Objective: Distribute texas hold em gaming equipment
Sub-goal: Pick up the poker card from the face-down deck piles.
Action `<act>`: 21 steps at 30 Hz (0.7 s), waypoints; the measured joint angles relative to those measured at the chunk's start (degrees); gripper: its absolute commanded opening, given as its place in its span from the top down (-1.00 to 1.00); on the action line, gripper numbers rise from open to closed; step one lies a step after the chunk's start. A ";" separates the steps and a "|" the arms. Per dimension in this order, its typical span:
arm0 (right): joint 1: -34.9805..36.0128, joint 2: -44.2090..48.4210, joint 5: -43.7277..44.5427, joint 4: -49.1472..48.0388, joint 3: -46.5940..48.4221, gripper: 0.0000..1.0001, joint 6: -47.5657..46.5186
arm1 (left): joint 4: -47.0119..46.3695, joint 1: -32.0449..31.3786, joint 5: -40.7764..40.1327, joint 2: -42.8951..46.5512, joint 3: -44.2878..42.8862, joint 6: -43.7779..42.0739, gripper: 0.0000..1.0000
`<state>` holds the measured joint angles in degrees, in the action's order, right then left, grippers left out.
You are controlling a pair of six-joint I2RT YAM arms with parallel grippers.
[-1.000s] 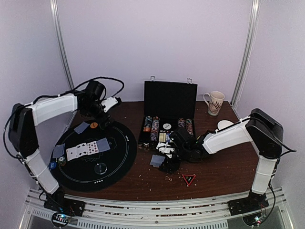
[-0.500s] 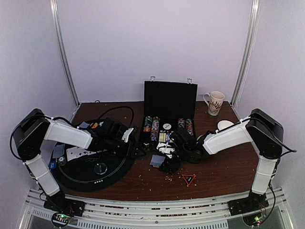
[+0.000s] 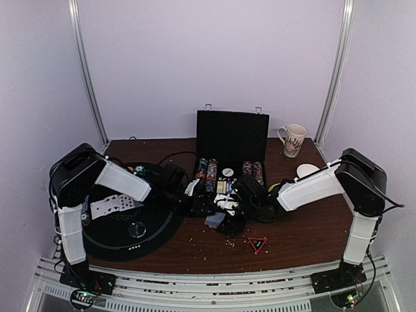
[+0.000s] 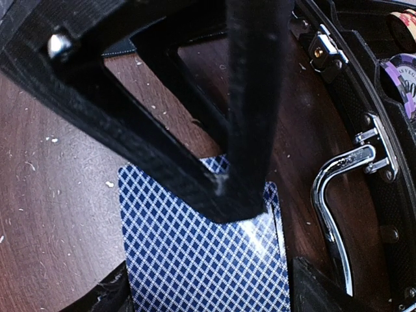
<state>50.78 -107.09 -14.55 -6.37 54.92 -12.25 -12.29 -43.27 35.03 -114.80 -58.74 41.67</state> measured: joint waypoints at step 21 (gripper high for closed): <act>0.09 0.02 0.17 -0.26 -0.13 -0.58 0.20 | 5.49 -1.14 -0.50 -0.63 -2.95 -5.81 1.00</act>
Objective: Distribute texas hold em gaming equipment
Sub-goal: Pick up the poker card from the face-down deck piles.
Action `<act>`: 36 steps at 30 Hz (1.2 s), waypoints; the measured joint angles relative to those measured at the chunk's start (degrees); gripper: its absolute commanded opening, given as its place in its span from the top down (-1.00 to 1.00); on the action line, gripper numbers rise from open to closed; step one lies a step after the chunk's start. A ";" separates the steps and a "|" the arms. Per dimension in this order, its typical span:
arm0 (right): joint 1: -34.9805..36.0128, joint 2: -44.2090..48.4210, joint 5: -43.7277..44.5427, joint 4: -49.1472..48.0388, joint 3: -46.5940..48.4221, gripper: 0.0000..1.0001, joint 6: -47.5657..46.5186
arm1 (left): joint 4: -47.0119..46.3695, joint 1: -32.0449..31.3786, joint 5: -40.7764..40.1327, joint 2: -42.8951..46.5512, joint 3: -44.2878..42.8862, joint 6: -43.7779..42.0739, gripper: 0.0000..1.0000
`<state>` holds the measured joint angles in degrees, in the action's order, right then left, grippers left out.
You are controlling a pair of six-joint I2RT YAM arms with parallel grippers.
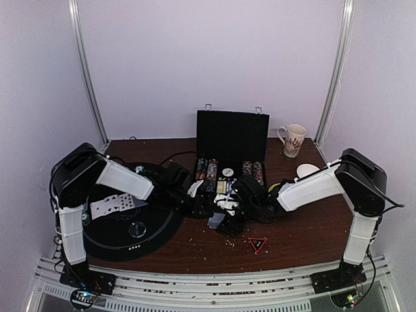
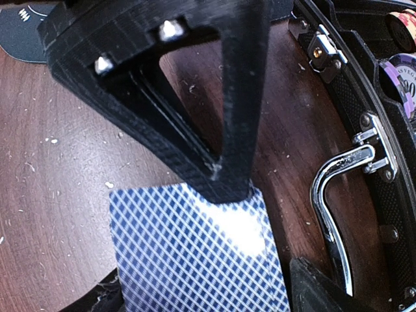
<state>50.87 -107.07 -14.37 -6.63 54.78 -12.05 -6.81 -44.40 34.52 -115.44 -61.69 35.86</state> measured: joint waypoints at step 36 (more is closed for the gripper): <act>0.00 0.00 0.09 0.28 0.15 -0.58 -0.17 | 4.85 2.10 1.09 0.59 0.15 -5.97 1.00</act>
<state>50.87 -107.07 -14.28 -6.35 54.94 -12.23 -1.96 -42.30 35.62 -114.85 -61.54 29.89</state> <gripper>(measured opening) 0.791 0.016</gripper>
